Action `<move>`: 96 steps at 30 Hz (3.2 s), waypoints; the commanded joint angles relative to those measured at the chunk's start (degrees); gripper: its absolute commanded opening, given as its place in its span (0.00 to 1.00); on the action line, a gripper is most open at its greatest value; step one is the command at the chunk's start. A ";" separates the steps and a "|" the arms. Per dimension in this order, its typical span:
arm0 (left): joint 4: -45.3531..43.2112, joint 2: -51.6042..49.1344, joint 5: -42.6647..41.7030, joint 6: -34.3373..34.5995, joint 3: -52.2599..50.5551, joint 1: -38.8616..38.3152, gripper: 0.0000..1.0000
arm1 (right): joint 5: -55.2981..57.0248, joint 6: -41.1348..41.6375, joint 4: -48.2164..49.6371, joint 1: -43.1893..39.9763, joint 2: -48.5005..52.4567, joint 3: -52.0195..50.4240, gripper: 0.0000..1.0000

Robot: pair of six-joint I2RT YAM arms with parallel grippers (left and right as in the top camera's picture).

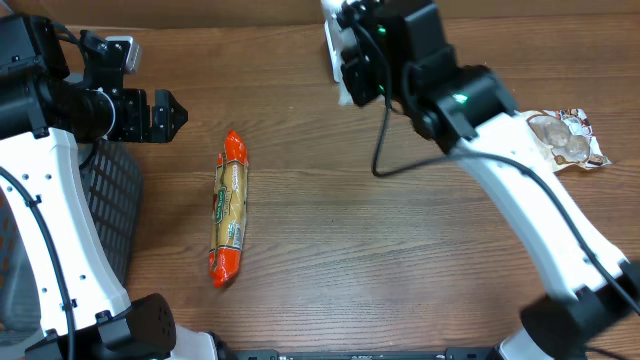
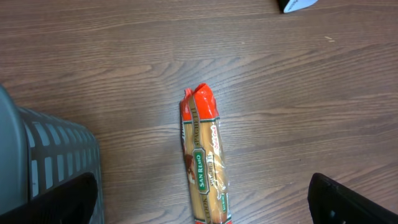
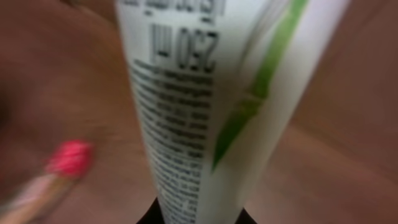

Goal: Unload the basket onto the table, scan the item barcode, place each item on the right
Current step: 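Lift the Pantene tube to the white scanner with the right gripper, then carry the Pantene tube right and drop it on the wipes pack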

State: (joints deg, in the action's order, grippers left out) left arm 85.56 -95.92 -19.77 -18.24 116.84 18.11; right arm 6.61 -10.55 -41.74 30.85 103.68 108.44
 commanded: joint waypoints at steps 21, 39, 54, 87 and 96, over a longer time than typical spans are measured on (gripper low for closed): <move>-0.11 -0.09 -0.66 -1.27 0.26 -0.13 1.00 | 42.93 -48.04 51.54 -2.16 37.16 1.40 0.04; -0.11 -0.09 -0.66 -1.27 0.26 -0.13 1.00 | 44.35 -48.26 57.35 -4.42 43.01 1.40 0.04; -0.11 -0.09 -0.66 -1.27 0.26 -0.13 0.99 | 49.55 -58.49 65.64 -2.21 42.69 1.42 0.04; -0.11 -0.09 -0.66 -1.27 0.26 -0.13 0.99 | -48.59 -0.37 -25.22 -25.73 -6.14 1.31 0.04; -0.11 -0.09 -0.63 -1.27 0.26 -0.13 0.99 | -50.29 6.03 -22.69 -49.00 -5.18 -16.26 0.04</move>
State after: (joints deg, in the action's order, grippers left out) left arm 85.58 -95.94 -19.75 -18.24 116.84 18.11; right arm -37.19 -9.76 -67.00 -13.96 98.54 97.84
